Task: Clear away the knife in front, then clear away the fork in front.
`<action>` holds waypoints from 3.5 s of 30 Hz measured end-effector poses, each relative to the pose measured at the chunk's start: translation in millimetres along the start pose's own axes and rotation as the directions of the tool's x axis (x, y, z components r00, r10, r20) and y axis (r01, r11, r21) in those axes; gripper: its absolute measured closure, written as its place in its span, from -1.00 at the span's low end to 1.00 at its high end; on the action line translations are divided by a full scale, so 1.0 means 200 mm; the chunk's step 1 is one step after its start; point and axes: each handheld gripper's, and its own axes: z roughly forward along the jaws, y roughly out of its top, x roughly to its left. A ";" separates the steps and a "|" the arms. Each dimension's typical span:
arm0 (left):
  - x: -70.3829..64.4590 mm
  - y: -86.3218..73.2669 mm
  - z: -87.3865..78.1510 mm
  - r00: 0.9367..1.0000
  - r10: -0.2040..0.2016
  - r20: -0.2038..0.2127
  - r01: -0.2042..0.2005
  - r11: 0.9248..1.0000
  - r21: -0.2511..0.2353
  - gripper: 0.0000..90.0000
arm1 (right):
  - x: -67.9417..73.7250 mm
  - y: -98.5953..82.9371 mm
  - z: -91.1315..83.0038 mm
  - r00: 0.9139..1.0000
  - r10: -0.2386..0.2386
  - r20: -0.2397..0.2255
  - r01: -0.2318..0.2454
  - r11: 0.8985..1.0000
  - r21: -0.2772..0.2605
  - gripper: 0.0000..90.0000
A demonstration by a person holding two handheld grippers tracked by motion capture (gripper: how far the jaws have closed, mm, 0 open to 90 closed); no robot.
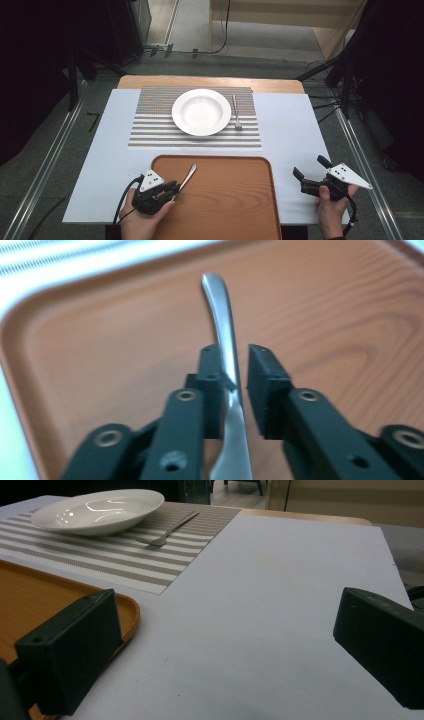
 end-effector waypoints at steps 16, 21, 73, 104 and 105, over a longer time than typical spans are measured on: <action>-0.05 0.06 0.16 0.987 0.162 -0.016 -0.157 0.975 0.157 0.99 | 0.01 0.00 0.01 1.000 -0.008 0.007 0.008 1.000 0.009 -1.00; 0.01 0.05 0.13 0.990 0.133 -0.055 -0.123 0.980 0.157 0.99 | 0.00 0.00 0.01 1.000 -0.011 0.004 0.011 1.000 0.011 -1.00; 0.52 -0.03 -0.26 0.993 -0.116 0.029 0.119 0.949 -0.291 -0.76 | -0.01 0.01 0.01 1.000 0.011 0.002 -0.011 1.000 0.000 -1.00; 0.68 -0.10 -0.31 0.993 -0.107 -0.054 0.081 0.933 -0.351 -0.78 | 0.16 0.24 0.10 0.995 -0.084 -0.060 0.084 0.996 -0.005 -1.00; 0.68 -0.10 -0.31 0.993 -0.105 -0.052 0.080 0.933 -0.351 -0.78 | 0.16 0.25 0.11 0.995 -0.081 -0.064 0.081 0.997 -0.003 -1.00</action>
